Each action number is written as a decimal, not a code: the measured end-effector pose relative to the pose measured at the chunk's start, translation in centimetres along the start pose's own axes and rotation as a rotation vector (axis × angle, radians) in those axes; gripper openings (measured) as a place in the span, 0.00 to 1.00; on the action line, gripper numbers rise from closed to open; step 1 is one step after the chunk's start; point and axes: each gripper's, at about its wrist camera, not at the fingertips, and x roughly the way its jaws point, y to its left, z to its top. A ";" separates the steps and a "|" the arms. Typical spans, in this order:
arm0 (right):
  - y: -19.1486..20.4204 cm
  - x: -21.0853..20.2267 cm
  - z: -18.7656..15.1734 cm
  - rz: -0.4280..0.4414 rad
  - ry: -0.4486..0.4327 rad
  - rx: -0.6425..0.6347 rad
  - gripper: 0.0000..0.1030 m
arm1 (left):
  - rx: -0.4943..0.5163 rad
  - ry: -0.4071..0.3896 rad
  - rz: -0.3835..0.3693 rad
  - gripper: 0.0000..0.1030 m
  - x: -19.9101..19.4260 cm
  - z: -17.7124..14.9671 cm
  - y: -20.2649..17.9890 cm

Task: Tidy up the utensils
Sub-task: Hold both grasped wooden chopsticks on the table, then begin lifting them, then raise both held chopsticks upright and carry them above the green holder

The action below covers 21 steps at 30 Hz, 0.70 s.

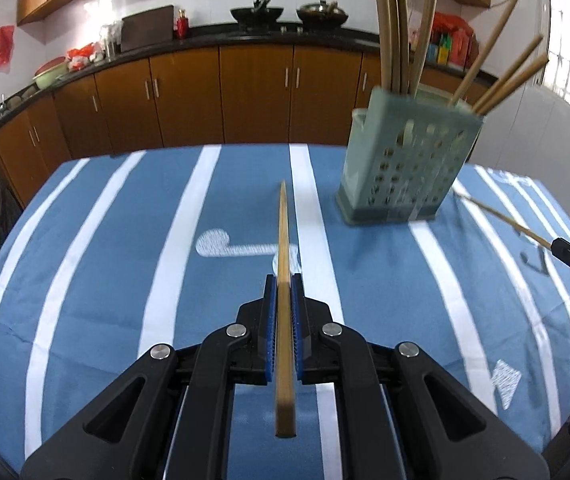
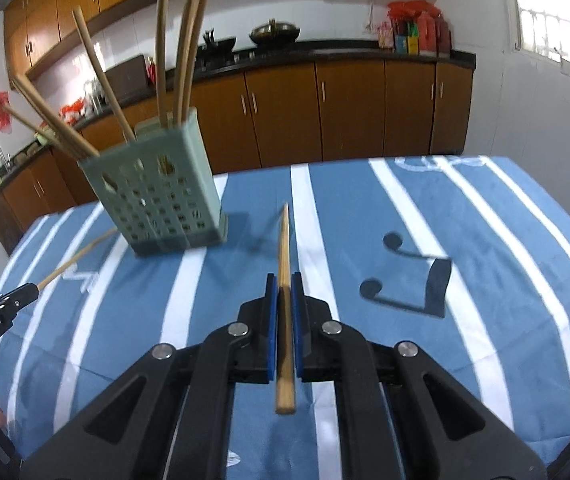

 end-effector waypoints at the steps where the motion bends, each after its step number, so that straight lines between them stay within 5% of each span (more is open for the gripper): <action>1: -0.1 -0.4 0.3 0.001 -0.015 0.003 0.08 | -0.006 -0.016 -0.004 0.07 -0.5 0.3 0.1; 21: 0.2 -6.3 4.6 0.036 -0.231 0.000 0.08 | -0.005 -0.223 -0.027 0.07 -6.3 4.6 0.5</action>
